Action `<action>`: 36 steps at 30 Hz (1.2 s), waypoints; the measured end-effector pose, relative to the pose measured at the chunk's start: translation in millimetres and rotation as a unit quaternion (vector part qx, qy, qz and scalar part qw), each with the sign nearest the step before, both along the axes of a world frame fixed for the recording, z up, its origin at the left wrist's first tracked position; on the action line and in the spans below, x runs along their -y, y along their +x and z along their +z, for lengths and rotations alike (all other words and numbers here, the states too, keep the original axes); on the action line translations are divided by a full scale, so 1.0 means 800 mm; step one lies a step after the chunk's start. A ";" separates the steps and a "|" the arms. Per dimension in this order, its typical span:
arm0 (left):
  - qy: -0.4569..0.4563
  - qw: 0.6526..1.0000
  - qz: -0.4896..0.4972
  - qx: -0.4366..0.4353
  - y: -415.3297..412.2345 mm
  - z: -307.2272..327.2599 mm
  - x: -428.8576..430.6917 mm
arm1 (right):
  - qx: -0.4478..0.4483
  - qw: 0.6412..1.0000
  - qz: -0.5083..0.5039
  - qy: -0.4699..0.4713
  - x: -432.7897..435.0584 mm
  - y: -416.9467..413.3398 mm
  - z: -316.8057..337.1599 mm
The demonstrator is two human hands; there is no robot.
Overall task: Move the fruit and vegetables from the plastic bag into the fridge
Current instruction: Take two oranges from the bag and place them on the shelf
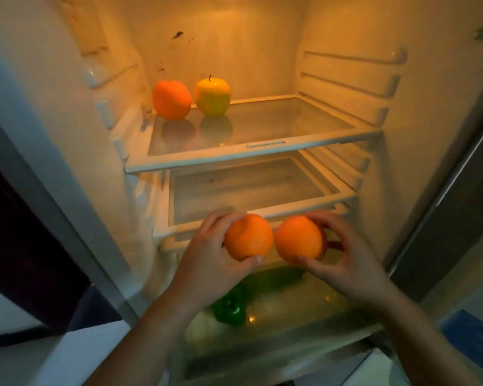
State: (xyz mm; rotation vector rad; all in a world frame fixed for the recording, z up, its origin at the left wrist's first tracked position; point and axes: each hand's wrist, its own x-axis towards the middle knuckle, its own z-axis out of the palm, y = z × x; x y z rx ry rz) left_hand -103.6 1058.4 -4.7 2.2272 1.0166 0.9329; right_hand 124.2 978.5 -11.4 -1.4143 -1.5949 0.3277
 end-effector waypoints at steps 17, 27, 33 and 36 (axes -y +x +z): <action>0.149 0.974 0.143 0.090 0.021 0.169 -0.095 | 0.021 0.993 0.028 0.112 -0.164 0.015 0.202; 0.148 0.972 0.181 -0.002 0.022 0.161 -0.120 | 0.103 0.993 0.036 -0.037 -0.221 0.033 0.220; 0.143 0.967 0.210 0.000 0.019 0.159 -0.132 | 0.153 0.987 0.034 -0.021 -0.240 0.019 0.210; 0.135 0.959 0.250 0.004 0.017 0.165 -0.136 | 0.158 0.987 0.018 0.017 -0.244 0.010 0.204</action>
